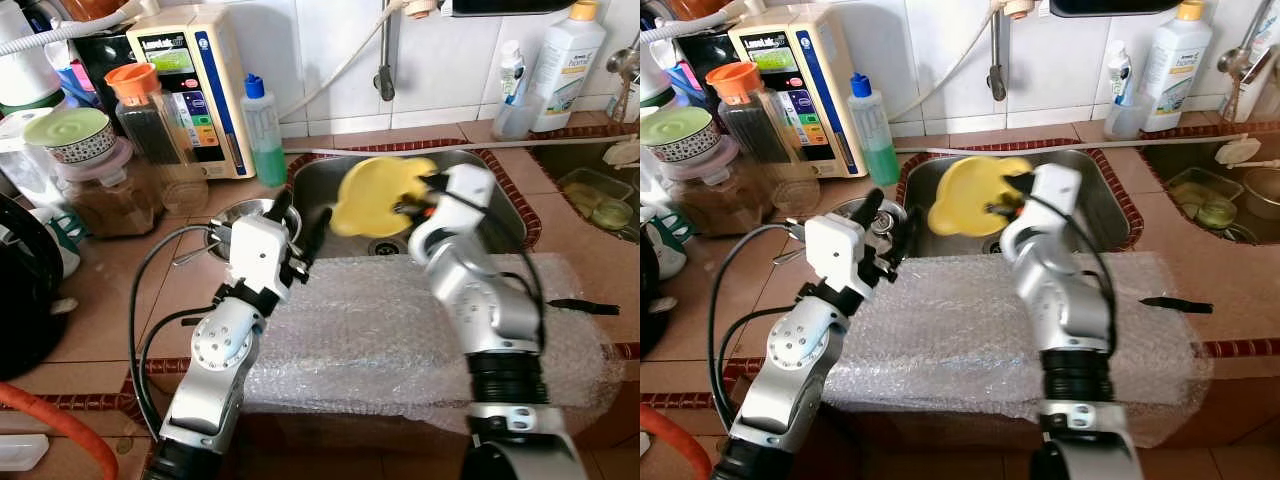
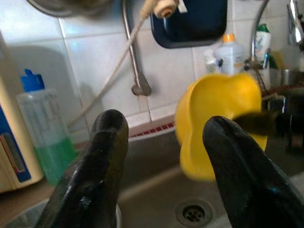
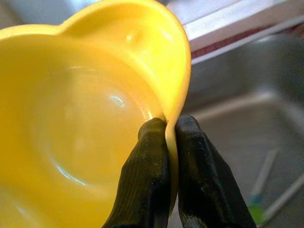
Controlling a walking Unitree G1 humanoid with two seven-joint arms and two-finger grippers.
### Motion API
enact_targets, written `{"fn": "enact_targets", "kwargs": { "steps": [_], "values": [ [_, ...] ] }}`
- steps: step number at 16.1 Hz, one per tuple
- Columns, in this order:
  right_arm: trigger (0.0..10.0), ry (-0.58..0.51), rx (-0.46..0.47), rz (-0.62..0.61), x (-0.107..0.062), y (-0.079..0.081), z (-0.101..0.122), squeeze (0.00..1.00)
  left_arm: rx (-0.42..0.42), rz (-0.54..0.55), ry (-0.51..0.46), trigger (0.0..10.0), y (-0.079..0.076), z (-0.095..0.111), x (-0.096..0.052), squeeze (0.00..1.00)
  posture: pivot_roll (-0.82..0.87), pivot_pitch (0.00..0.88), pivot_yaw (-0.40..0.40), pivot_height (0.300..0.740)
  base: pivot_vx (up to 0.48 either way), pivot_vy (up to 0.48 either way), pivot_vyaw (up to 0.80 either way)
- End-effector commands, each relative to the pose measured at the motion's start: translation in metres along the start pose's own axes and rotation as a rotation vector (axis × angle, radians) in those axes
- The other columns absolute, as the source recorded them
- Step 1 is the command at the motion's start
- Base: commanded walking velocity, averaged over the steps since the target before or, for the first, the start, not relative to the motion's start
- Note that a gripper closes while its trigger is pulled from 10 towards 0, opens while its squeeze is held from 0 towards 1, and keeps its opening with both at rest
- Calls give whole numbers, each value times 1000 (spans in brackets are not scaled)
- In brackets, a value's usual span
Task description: Kitchen organization
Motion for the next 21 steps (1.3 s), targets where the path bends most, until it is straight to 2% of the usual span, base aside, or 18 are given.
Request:
{"fn": "enact_targets", "kwargs": {
  "steps": [1,3,5,6,7,8,12,13,16,17,18,19,20,21],
  "values": [
    [0,-33,-13,-17,3,-1,10,0,-5,-11,4,10000,2,2,-2,1000,-294,37,128,740,0,0,0],
    [0,-49,-52,-81,3,-22,13,0,-48,-29,31,10000,0,-2,-3,1000,-292,37,129,740,0,0,0],
    [0,-71,-168,-144,4,-51,16,0,-42,-5,70,10000,4,-10,-5,1000,-289,37,130,740,0,0,0],
    [0,-70,-226,-181,5,-70,18,0,-70,-26,87,10000,1,-13,-8,1000,-289,37,131,740,0,0,0],
    [0,-69,-250,-197,5,-77,19,0,-77,-42,100,10000,-2,-15,-9,1000,-286,37,133,740,0,0,0],
    [0,-58,-318,-224,6,-91,19,0,-86,-84,146,10000,-10,-23,-14,1000,-286,37,133,740,0,0,0],
    [0,-7,-399,-244,9,-106,7,0,-89,-142,256,10000,-19,-43,-25,1000,-278,38,138,740,0,0,0],
    [353,12,-422,-246,10,-109,2,0,-98,-153,281,10000,-21,-46,-28,1000,-272,41,140,740,0,0,0],
    [0,36,-470,-236,14,-112,-5,0,-87,-172,348,10000,-23,-56,-33,1000,-269,46,141,740,0,0,0],
    [2196,42,-494,-236,15,-113,-6,0,-88,-171,357,10000,-23,-57,-32,1000,-268,47,140,740,0,0,0],
    [980,40,-503,-238,15,-114,-5,0,-87,-174,361,10000,-23,-56,-31,1000,-266,48,141,740,0,0,0],
    [1098,39,-513,-242,16,-115,-5,0,-82,-173,364,10000,-23,-57,-31,1000,-267,50,143,740,0,0,0],
    [2627,47,-531,-249,17,-117,-6,0,-83,-172,368,10000,-23,-56,-29,1000,-269,51,144,740,0,0,0],
    [2627,50,-538,-253,17,-118,-6,0,-83,-173,369,10000,-23,-56,-29,1000,-269,51,144,740,0,0,0]
  ]
}}
Point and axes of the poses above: a point about 5 cm out from each wrist's last joint towards the gripper, its own x axis pointing out of the wrist towards the gripper, its own z axis along the axis of the wrist's last joint, y = z × x, the point moved 6 cm from there along x, pointing out of the wrist towards the gripper, and after that the axes turned 1 degree about -x, right-handed, at the moved point
